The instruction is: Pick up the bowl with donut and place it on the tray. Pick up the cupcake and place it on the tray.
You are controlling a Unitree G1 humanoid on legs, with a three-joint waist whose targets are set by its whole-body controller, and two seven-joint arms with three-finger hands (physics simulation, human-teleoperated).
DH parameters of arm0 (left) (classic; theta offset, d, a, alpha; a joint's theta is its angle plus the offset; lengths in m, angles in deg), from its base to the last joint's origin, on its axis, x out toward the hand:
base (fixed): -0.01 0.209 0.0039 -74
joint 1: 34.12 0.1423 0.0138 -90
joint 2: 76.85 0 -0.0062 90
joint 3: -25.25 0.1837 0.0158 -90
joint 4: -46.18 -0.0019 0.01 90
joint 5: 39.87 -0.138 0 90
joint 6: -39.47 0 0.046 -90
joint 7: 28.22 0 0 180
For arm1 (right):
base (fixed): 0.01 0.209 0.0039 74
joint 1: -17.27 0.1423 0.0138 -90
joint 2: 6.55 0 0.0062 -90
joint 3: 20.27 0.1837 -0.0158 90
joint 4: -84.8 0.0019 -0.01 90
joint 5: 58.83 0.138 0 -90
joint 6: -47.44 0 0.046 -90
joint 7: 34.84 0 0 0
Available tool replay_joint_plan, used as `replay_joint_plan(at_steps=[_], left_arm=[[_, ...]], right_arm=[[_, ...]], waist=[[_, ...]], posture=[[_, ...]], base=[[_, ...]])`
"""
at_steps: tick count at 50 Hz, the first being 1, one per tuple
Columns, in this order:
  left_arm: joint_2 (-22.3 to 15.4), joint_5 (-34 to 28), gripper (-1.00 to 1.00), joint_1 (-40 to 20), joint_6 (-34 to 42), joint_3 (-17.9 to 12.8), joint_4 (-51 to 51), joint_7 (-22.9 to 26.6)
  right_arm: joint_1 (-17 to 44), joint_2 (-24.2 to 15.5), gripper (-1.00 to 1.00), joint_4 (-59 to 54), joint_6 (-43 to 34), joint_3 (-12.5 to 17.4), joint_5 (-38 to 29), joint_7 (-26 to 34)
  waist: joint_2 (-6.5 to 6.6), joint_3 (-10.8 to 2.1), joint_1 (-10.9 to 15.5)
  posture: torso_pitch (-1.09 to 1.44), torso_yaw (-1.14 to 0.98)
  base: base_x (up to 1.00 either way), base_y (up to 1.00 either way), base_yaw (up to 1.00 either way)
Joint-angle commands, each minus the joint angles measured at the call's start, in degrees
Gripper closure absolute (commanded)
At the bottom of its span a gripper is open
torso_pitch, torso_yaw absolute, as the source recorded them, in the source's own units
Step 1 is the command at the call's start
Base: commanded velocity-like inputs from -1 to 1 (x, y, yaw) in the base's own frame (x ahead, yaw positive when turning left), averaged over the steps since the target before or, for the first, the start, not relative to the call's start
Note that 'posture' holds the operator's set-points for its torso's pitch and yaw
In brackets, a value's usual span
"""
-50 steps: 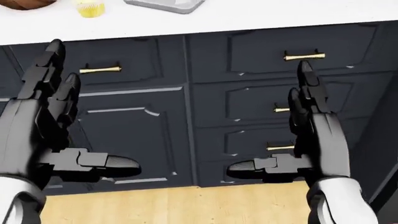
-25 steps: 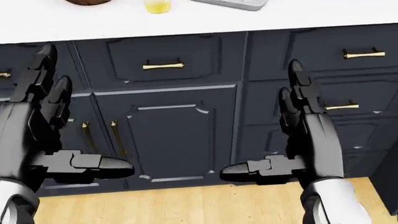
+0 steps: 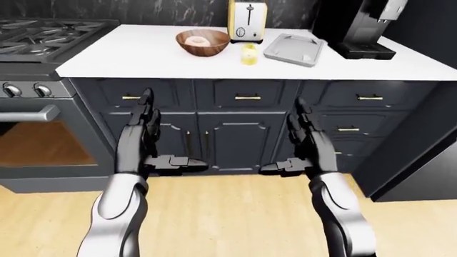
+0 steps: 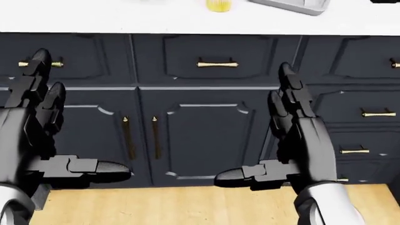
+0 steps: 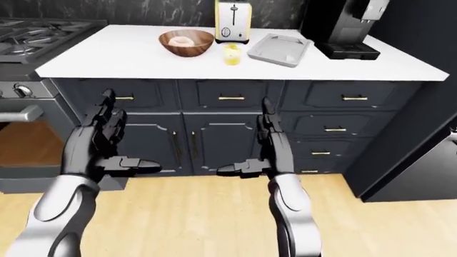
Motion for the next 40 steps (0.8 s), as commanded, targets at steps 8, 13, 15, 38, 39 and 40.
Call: replay_joint_plan(at_steps=[8,13,15,38,39,40], left_arm=[[0.18,-0.82,-1.0,-1.86,-2.15,1.13,1.74,0.46],[0.34,-0.93,-1.0,-1.63,-2.38,0.96,1.66,0.66],[0.33,-0.96,-1.0,-1.6,-2.26,0.91,1.85,0.68],[-0.29,0.09,-1.0,-2.49,-0.36,-0.39,3.78,0.84],[-0.37,0.22,-1.0,-2.46,-0.48,-0.56,3.71,0.88],[-0.47,0.32,-1.0,-2.44,-0.61,-0.75,3.61,0.92]], right_arm=[[0.78,-0.52,-1.0,2.56,2.97,1.49,1.21,-0.16],[0.81,-0.67,-1.0,3.12,2.68,1.74,1.6,-0.4],[0.89,-0.75,-1.0,3.1,2.64,1.75,1.62,-0.44],[0.91,-1.04,-1.0,6.1,0.86,1.62,0.37,-0.08],[0.8,-1.03,-1.0,6.45,0.78,1.6,0.44,0.03],[0.73,-0.99,-1.0,6.59,0.78,1.65,0.53,0.09]], waist=[[0.07,-0.29,-1.03],[0.27,-0.35,-0.77],[0.48,-0.53,-0.49],[-5.49,-1.19,3.26],[-4.2,-0.5,2.94],[-3.46,0.02,2.59]], posture=[[0.0,0.0],[0.0,0.0],[0.0,0.0],[0.0,0.0],[0.0,0.0],[0.0,0.0]], base=[[0.47,-0.05,0.0],[0.48,-0.08,0.0],[0.48,-0.18,0.0],[0.54,-0.07,0.08],[0.0,0.0,1.0],[0.0,0.0,1.0]])
